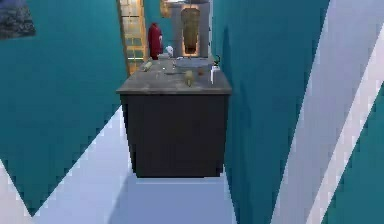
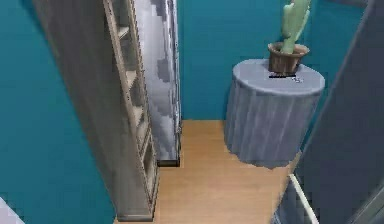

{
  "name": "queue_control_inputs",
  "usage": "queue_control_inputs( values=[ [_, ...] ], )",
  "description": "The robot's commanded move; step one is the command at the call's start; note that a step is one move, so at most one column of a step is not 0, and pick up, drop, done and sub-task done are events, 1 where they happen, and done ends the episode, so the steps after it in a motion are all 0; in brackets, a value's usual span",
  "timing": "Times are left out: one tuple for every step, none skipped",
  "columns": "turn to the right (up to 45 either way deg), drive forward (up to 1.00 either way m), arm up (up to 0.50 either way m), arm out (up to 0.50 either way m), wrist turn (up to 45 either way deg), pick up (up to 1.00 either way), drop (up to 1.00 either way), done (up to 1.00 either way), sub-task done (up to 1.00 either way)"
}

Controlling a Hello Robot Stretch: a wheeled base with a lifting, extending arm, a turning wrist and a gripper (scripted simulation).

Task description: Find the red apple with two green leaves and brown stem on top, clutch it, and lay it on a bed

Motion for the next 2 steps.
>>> queue_control_inputs(
  values=[
    [0.0, 1.00, 0.00, 0.00, 0.0, 0.00, 0.00, 0.00, 0.00],
    [0.0, 0.15, 0.00, 0.00, 0.0, 0.00, 0.00, 0.00, 0.00]
  ],
)
